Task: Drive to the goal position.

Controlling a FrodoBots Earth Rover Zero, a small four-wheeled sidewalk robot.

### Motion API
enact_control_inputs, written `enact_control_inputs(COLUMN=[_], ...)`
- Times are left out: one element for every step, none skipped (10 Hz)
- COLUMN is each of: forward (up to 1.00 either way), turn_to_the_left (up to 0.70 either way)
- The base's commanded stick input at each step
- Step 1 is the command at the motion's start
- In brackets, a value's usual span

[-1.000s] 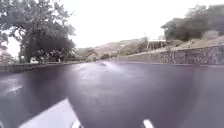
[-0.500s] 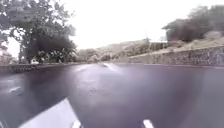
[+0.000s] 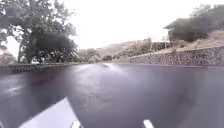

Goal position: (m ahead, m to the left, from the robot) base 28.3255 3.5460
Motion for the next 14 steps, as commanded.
enact_control_inputs(forward=[0.7, 0.7, 0.7, 0.7, 0.7, 0.7, 0.7, 0.7, 0.7, 0.7, 0.7, 0.7, 0.7, 0.7], turn_to_the_left=[0.0, 0.0, 0.0, 0.0, 0.0, 0.0, 0.0, 0.0, 0.0, 0.0, 0.0, 0.0, 0.0, 0.0])
